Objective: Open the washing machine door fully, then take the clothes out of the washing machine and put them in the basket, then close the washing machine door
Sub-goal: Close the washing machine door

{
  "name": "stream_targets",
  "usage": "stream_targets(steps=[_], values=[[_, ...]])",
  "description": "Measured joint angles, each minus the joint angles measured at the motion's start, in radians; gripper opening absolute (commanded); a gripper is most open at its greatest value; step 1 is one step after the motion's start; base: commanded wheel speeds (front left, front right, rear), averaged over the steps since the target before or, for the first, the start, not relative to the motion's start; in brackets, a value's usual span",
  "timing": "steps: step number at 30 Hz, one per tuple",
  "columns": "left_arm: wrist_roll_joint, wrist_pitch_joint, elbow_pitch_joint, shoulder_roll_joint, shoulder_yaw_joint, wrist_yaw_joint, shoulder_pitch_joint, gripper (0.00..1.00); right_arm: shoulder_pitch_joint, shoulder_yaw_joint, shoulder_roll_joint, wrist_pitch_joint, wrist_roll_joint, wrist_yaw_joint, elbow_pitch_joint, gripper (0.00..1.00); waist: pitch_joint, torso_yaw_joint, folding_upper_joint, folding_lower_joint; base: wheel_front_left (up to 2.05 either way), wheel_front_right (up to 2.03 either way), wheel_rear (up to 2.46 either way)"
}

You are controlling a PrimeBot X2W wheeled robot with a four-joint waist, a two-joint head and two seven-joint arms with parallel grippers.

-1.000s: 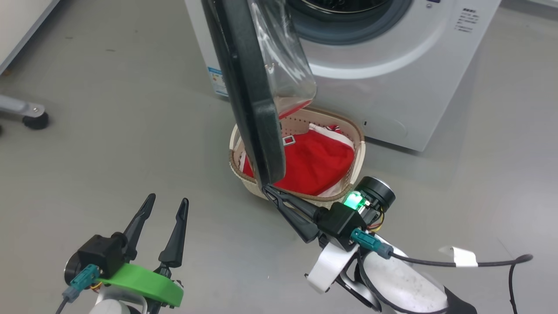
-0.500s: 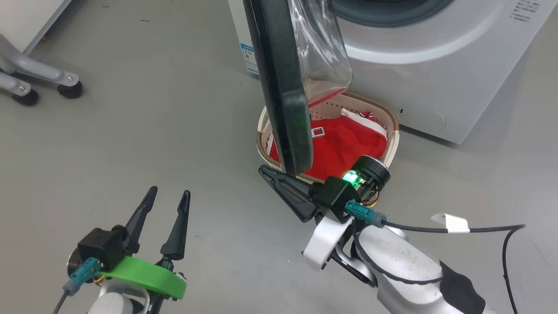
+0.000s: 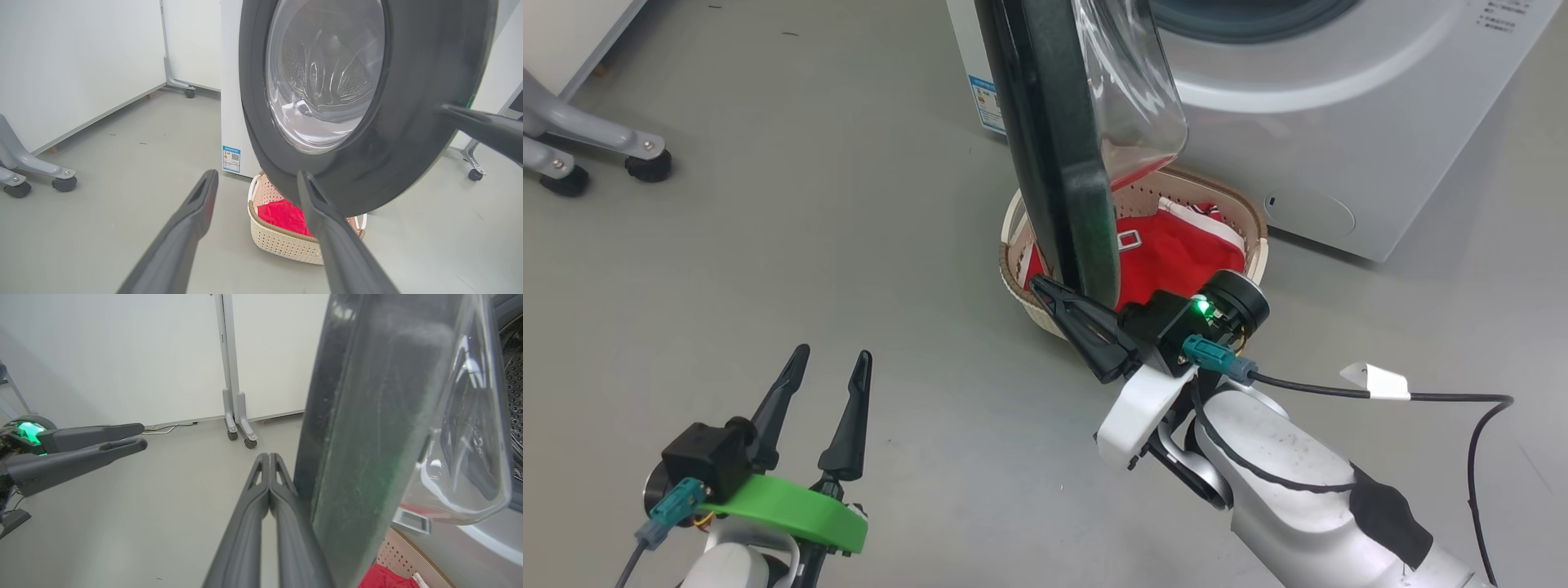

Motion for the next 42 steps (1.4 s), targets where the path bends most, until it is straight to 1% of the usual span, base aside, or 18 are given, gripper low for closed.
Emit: stream_targets(steps=[4,9,11,14,21,31,36,42], values=[[0.000,0.000,0.000,-0.002,0.002,0.000,-0.009,1.00,-0.010,-0.011,0.004,-0.009,0.011,-0.035,0.024,0.00,0.005,-0.007,0.0000,0.0000,0.00,0.00,0.00],[0.000,-0.003,-0.002,-0.002,0.023,0.000,-0.009,1.00,-0.035,-0.034,0.001,-0.018,0.020,-0.068,0.064,0.00,0.013,-0.025,0.0000,0.0000,0.00,0.00,0.00],[0.000,-0.003,-0.004,-0.002,0.024,0.000,-0.009,1.00,-0.043,-0.042,0.001,-0.019,0.019,-0.069,0.079,0.00,0.016,-0.034,0.0000,0.0000,0.00,0.00,0.00],[0.000,-0.003,-0.013,-0.002,0.027,0.000,-0.009,1.00,-0.061,-0.050,0.002,-0.019,0.017,-0.083,0.101,0.00,0.023,-0.047,0.0000,0.0000,0.00,0.00,0.00],[-0.006,-0.003,-0.028,-0.002,0.026,0.000,-0.014,1.00,-0.115,-0.074,-0.011,-0.019,0.001,-0.094,0.124,0.00,0.047,-0.069,0.0000,0.0000,0.00,0.00,0.00],[-0.017,-0.003,-0.047,-0.008,0.019,0.000,-0.049,1.00,-0.209,-0.168,-0.085,-0.019,-0.002,-0.129,0.143,0.00,0.112,-0.093,0.0000,0.0000,0.00,0.00,0.00],[-0.017,-0.003,-0.055,-0.009,0.013,0.000,-0.067,1.00,-0.247,-0.195,-0.111,-0.018,-0.001,-0.129,0.156,0.00,0.144,-0.102,0.0000,0.0000,0.00,0.00,0.00],[-0.026,-0.003,-0.069,-0.012,0.006,0.000,-0.101,1.00,-0.332,-0.207,-0.149,-0.002,-0.011,-0.129,0.161,0.00,0.187,-0.107,0.0000,0.0000,0.00,0.00,0.00]])
